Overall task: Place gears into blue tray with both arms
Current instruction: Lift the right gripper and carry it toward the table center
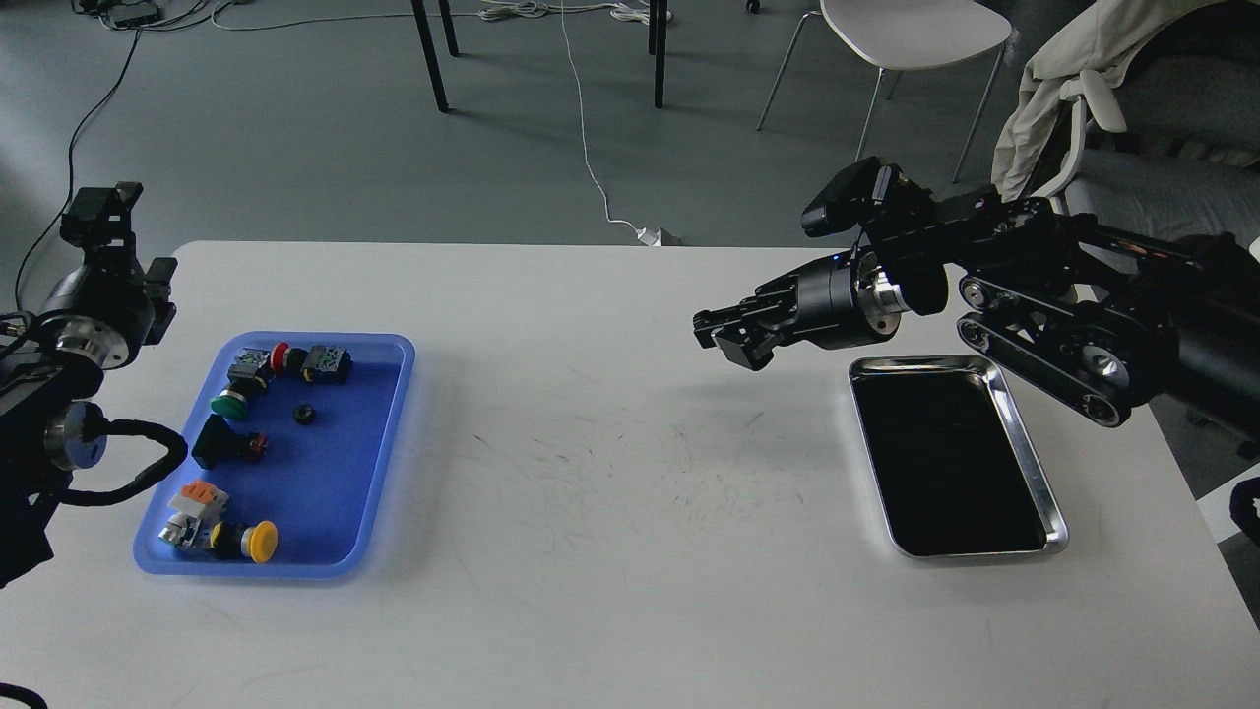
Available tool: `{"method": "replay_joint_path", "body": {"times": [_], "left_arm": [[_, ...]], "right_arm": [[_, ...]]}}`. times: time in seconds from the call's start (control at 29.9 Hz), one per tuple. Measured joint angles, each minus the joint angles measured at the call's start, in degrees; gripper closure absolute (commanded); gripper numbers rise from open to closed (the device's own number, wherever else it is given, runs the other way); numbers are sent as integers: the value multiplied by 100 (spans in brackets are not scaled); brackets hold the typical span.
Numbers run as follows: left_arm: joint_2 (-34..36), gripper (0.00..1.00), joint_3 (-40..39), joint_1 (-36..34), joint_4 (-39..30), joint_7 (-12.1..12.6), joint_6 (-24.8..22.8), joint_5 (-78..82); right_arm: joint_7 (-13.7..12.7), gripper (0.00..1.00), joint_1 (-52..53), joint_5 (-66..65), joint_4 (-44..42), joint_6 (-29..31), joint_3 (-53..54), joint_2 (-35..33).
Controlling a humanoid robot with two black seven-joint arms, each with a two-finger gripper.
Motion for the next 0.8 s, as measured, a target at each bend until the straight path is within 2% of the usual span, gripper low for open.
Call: {"method": "replay_joint_path", "body": {"times": [0.13, 0.3, 0.57, 0.8], "left_arm": [[164, 2, 0, 4, -20, 0, -11, 0], [315, 2, -6, 17, -48, 0, -14, 0], [489, 2, -7, 24, -168, 0, -10, 0], [629, 2, -16, 26, -403, 0, 11, -13]], "right_arm": [[1, 99, -260, 55, -82, -4, 260, 446], [1, 99, -641, 179, -273, -360, 444, 963], [1, 99, -1019, 127, -291, -970, 72, 1441], [1, 99, -1073, 102, -596, -1168, -222, 1824]]}}
